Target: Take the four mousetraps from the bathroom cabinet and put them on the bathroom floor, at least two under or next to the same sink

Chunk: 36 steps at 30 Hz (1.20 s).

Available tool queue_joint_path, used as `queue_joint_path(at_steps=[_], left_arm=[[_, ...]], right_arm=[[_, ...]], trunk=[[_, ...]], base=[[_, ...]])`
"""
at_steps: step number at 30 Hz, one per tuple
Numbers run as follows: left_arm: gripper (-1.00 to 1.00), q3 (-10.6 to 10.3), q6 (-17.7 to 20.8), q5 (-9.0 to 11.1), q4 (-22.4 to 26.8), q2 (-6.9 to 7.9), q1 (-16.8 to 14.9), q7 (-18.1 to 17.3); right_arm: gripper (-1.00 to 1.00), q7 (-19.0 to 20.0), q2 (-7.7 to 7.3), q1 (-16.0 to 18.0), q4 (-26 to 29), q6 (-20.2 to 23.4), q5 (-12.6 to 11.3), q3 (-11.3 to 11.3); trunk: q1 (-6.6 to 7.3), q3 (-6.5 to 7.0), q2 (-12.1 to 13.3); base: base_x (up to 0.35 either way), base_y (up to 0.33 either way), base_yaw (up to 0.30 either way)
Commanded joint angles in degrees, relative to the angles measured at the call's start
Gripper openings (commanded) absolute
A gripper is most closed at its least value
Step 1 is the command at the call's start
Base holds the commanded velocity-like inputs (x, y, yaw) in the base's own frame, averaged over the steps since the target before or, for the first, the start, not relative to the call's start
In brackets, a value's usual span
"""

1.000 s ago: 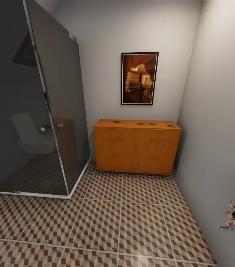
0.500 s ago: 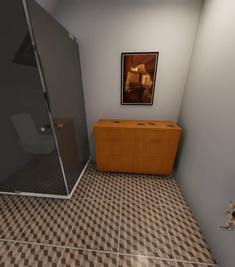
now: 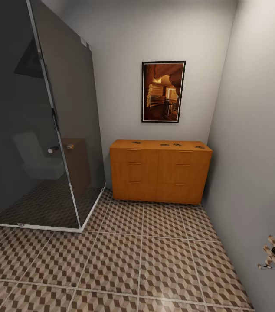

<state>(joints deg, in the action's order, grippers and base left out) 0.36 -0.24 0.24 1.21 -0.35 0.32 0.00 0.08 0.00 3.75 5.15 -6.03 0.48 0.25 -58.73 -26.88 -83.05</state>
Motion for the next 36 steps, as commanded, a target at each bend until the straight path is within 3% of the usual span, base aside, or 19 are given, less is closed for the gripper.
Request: queue_joint_path(at_steps=[1, 36], left_arm=[[1.0, 0.0, 0.0, 0.0, 0.1, -0.01, 0.0, 0.0], [1.0, 0.1, 0.0, 0.0, 0.1, -0.01, 0.0, 0.1]], right_arm=[[1.0, 0.0, 0.0, 0.0, -0.1, -0.2, 0.0, 0.0], [1.0, 0.1, 0.28, 0.0, 0.0, -0.3, -0.1, -0.1]], trunk=[[0.0, -0.05, 0.0], [0.0, -0.05, 0.0]], base=[[0.0, 0.0, 0.0], [0.0, 0.0, 0.0]])
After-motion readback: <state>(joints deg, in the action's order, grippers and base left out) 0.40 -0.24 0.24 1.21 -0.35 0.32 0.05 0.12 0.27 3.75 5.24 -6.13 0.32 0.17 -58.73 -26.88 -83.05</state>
